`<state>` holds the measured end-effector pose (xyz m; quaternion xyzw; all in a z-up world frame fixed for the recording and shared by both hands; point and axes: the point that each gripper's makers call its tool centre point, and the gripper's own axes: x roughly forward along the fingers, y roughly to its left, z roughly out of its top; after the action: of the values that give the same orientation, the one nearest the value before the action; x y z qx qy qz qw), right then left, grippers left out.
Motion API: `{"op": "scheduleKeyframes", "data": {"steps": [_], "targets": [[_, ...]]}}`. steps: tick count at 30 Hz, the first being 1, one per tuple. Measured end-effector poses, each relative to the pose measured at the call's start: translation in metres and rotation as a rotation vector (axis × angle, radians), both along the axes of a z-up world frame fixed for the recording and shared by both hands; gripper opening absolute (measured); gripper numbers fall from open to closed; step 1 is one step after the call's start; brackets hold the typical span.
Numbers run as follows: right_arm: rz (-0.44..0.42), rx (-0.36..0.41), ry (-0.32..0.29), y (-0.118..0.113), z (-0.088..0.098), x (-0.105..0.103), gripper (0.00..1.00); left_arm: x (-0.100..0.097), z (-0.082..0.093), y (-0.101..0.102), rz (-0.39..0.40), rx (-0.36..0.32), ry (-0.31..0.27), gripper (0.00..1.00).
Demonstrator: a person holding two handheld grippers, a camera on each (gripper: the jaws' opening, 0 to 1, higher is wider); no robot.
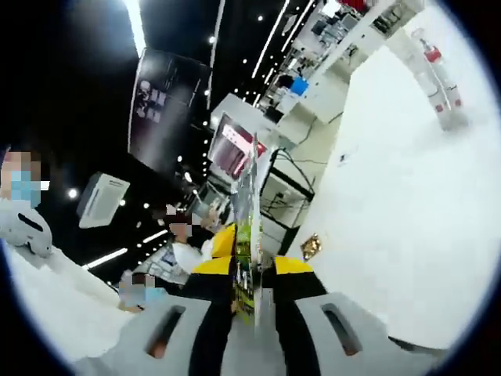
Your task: Arrange the skincare products in the storage area until every visible bottle or jar stands upright without overlapping.
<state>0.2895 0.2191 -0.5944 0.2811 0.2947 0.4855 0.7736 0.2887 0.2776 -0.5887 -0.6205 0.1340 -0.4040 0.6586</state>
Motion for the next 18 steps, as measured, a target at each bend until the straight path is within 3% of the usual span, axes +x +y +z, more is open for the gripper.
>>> {"op": "scheduleKeyframes", "data": {"steps": [2,5,7,8,9,11,12,13,15,18], "targets": [[0.001,-0.122,-0.132,-0.005,0.003,0.006,0.60,0.002,-0.003,0.000,0.015,0.019,0.011,0.02],[0.066,-0.255,-0.240,-0.008,0.004,0.004,0.70,0.004,-0.011,-0.006,0.004,0.057,0.036,0.02],[0.059,-0.243,-0.191,-0.005,0.003,0.002,0.68,0.003,-0.013,-0.012,-0.020,0.070,0.040,0.02],[0.067,-0.203,-0.102,-0.003,-0.001,-0.003,0.65,0.002,-0.013,-0.014,-0.031,0.071,0.037,0.02],[0.062,-0.178,-0.072,-0.003,-0.002,-0.003,0.63,0.001,-0.012,-0.016,-0.042,0.069,0.037,0.02],[0.042,-0.147,-0.013,-0.005,-0.011,-0.003,0.51,-0.002,-0.010,-0.018,-0.058,0.063,0.031,0.02],[0.068,-0.135,0.043,-0.005,-0.017,-0.009,0.43,-0.002,-0.009,-0.018,-0.060,0.059,0.030,0.02],[0.106,-0.074,0.104,-0.001,-0.016,-0.019,0.35,-0.005,-0.006,-0.019,-0.076,0.026,0.031,0.02],[0.115,0.007,0.138,0.003,-0.013,-0.025,0.26,-0.007,-0.002,-0.019,-0.097,-0.020,0.035,0.02],[0.070,0.094,0.140,-0.002,-0.002,-0.020,0.09,-0.011,0.000,-0.024,-0.150,-0.045,0.031,0.02]]}}
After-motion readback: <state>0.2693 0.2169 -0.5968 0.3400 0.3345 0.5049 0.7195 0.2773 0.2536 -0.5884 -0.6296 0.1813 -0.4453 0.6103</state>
